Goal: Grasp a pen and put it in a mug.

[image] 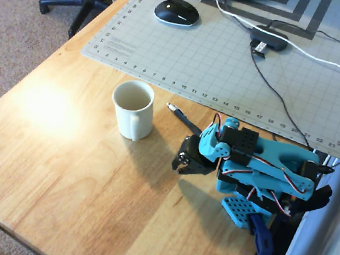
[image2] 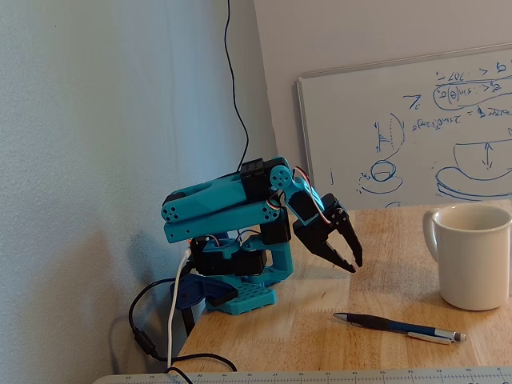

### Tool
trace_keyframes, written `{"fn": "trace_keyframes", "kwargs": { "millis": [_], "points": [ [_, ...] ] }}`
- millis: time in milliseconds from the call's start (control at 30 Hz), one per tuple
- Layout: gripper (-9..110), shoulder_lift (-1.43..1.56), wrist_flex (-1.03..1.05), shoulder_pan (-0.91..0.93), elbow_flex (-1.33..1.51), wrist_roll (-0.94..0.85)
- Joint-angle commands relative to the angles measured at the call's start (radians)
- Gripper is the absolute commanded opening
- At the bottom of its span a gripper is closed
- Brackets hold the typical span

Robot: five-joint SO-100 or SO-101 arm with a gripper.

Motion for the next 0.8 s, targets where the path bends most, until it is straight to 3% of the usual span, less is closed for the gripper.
{"fn": "trace_keyframes", "kwargs": {
  "millis": [0,533,767],
  "points": [
    [3,0.003,-0.002,-0.005,-0.018,-0.002],
    [3,-0.012,-0.014,0.0,-0.057,0.04],
    [3,-0.222,-0.005,0.003,-0.302,0.425]
  ]
}}
